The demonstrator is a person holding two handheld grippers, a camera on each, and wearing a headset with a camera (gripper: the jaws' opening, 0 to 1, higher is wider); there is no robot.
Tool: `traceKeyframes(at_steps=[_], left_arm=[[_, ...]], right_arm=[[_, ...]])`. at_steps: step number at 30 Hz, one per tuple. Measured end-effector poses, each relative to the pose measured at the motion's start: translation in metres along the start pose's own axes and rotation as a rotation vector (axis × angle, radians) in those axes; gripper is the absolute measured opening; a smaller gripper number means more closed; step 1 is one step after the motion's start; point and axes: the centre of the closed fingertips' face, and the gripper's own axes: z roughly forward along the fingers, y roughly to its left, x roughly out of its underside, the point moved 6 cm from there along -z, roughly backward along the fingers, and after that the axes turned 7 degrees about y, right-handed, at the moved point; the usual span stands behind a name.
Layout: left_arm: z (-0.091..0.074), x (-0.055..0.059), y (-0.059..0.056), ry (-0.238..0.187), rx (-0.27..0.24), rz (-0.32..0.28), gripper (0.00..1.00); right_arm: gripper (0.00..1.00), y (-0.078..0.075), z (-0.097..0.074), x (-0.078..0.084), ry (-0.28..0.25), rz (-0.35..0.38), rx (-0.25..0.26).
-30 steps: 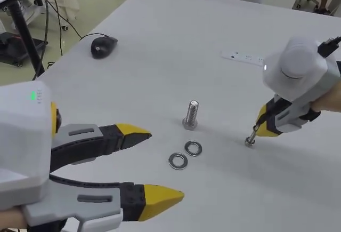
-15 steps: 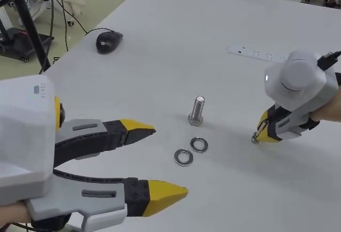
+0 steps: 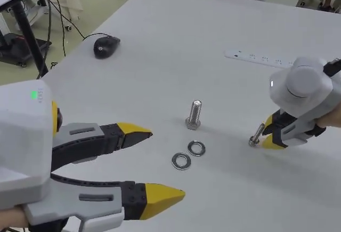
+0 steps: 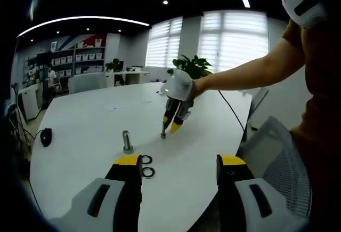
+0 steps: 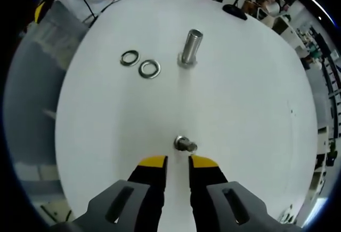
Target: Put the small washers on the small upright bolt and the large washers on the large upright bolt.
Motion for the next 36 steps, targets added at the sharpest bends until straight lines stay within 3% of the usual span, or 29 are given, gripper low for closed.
traceKeyframes(at_steps=[6, 8, 17, 31, 36], left_arm=[[-0.002, 0.001, -0.006, 0.007, 0.004, 0.019, 0.55], [-0.004, 0.001, -0.008, 0.010, 0.005, 0.027, 0.55], [-0.010, -0.004, -0.011, 0.004, -0.002, 0.051, 0.55], [-0.015, -0.005, -0.009, -0.005, -0.006, 0.046, 0.55], [-0.016, -0.002, -0.002, -0.001, -0.021, 0.041, 0.55]], right_arm=[[0.16, 0.023, -0.008, -0.005, -0.021, 0.011, -0.029], [0.16, 0.031, -0.010, -0.011, -0.052, 0.014, -0.038], [0.16, 0.048, -0.004, -0.046, -0.064, -0.061, -0.064], [0.18, 0.028, 0.016, -0.104, -0.060, -0.174, -0.099], [0.25, 0.020, 0.025, -0.121, -0.063, -0.214, -0.105]])
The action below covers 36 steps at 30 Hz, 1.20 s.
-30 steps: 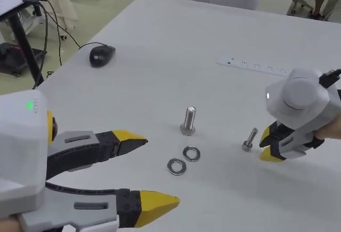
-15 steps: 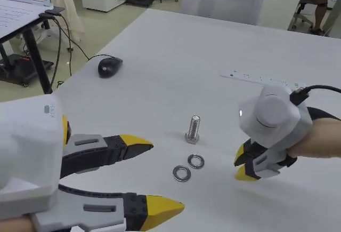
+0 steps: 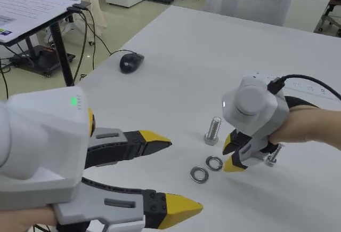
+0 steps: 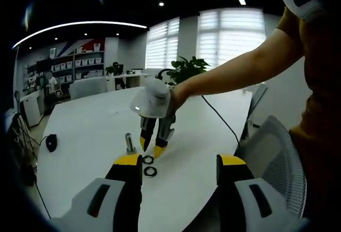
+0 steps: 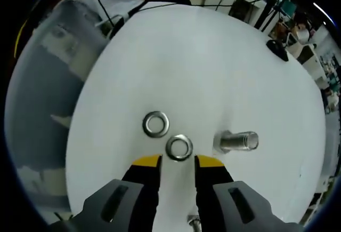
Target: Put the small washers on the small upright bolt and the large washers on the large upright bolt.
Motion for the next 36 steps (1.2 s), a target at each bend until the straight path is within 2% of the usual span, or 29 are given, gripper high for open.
traceKeyframes(at_steps=[8, 14, 22, 25, 32, 36], left_arm=[[0.000, 0.003, 0.008, 0.004, -0.013, -0.011, 0.55], [0.001, 0.003, 0.010, -0.002, -0.018, -0.020, 0.55], [0.001, 0.003, 0.010, -0.008, -0.026, -0.024, 0.55], [0.001, 0.004, 0.010, -0.008, -0.027, -0.024, 0.55], [0.000, 0.003, 0.009, -0.009, -0.033, -0.024, 0.55], [0.001, 0.003, 0.007, -0.011, -0.031, -0.024, 0.55]], right_arm=[[0.29, -0.002, 0.013, -0.002, 0.031, -0.046, -0.049], [0.30, -0.001, 0.016, -0.005, 0.028, -0.047, -0.077], [0.30, -0.002, 0.016, -0.006, 0.039, -0.055, -0.079], [0.24, 0.000, 0.015, -0.005, 0.052, -0.078, -0.075], [0.22, 0.001, 0.015, -0.005, 0.052, -0.047, -0.067], [0.22, 0.003, 0.014, -0.003, 0.047, -0.024, -0.087]])
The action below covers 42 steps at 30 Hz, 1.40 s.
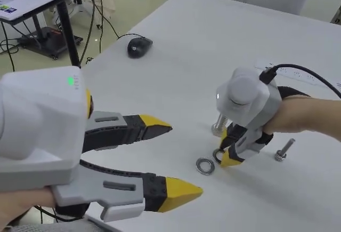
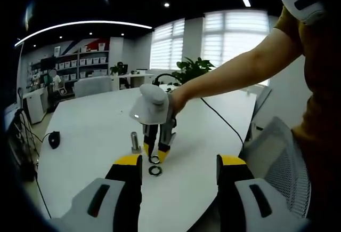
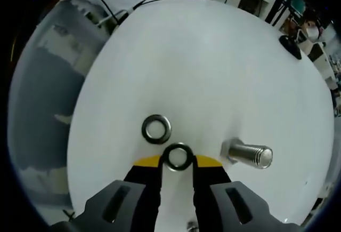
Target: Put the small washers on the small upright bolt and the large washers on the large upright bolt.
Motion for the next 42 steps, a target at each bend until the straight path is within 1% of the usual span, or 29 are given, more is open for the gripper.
traceKeyframes(at_steps=[2, 3, 5, 6, 8, 11, 12, 15, 19, 24, 28, 33, 36, 42], left_arm=[[0.000, 0.000, -0.001, 0.001, 0.001, 0.002, 0.55], [0.001, 0.001, -0.001, 0.004, 0.000, 0.001, 0.55], [0.001, 0.001, -0.001, 0.005, 0.002, -0.001, 0.55], [0.002, 0.001, -0.001, 0.006, 0.003, 0.000, 0.55], [0.003, 0.001, -0.002, 0.009, 0.007, 0.003, 0.55], [0.004, 0.000, -0.002, 0.008, 0.009, 0.007, 0.55], [0.004, -0.001, -0.001, 0.005, 0.009, 0.008, 0.55], [0.005, -0.002, -0.002, -0.002, 0.012, 0.010, 0.55], [0.007, -0.002, -0.003, 0.002, 0.019, 0.017, 0.55], [0.006, -0.003, -0.002, -0.006, 0.016, 0.015, 0.55], [0.006, -0.003, -0.002, -0.008, 0.014, 0.012, 0.55], [0.006, -0.002, -0.002, -0.007, 0.014, 0.008, 0.55], [0.005, -0.003, -0.002, -0.010, 0.010, 0.004, 0.55], [0.005, -0.004, -0.001, -0.016, 0.008, 0.002, 0.55]], right_arm=[[0.21, 0.000, -0.002, 0.001, 0.004, -0.003, 0.007], [0.21, 0.000, -0.006, 0.001, -0.008, 0.004, 0.005], [0.22, -0.001, -0.010, 0.001, -0.014, 0.010, 0.005], [0.22, -0.002, -0.014, 0.002, -0.021, 0.015, 0.008], [0.22, -0.004, -0.021, 0.004, -0.020, 0.010, 0.026], [0.22, -0.007, -0.033, 0.006, -0.021, 0.014, 0.036], [0.22, -0.010, -0.038, 0.007, -0.019, 0.006, 0.056], [0.22, -0.017, -0.049, 0.008, -0.024, 0.014, 0.075], [0.22, -0.028, -0.062, 0.009, -0.015, 0.019, 0.105], [0.22, -0.041, -0.078, 0.002, -0.020, 0.017, 0.141], [0.22, -0.049, -0.080, -0.006, -0.023, 0.009, 0.154], [0.22, -0.054, -0.077, -0.013, -0.016, -0.007, 0.151], [0.22, -0.059, -0.074, -0.014, -0.013, -0.014, 0.148], [0.22, -0.060, -0.066, -0.014, 0.004, -0.017, 0.136]])
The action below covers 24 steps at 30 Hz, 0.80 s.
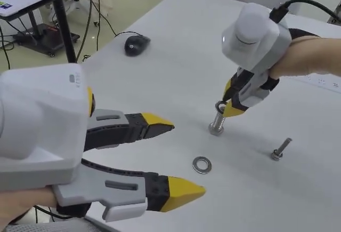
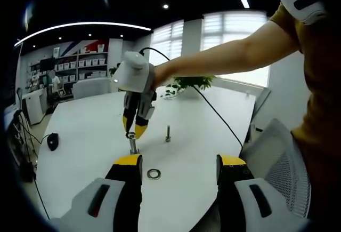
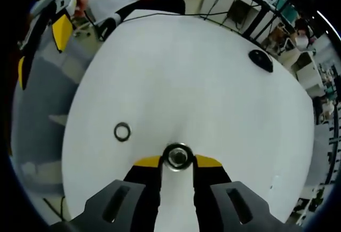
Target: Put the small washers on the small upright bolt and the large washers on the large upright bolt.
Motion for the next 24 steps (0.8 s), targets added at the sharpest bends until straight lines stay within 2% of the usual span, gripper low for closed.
traceKeyframes(at_steps=[12, 19, 24], left_arm=[[0.002, 0.000, 0.000, -0.002, 0.003, -0.005, 0.55], [0.002, 0.000, 0.001, -0.002, 0.001, -0.009, 0.55], [0.003, 0.001, 0.002, 0.002, 0.003, -0.013, 0.55]], right_arm=[[0.22, 0.004, 0.020, 0.005, 0.026, -0.034, 0.012], [0.22, 0.006, 0.039, 0.008, 0.029, -0.028, 0.000], [0.23, 0.008, 0.045, 0.010, 0.027, -0.027, -0.006]])
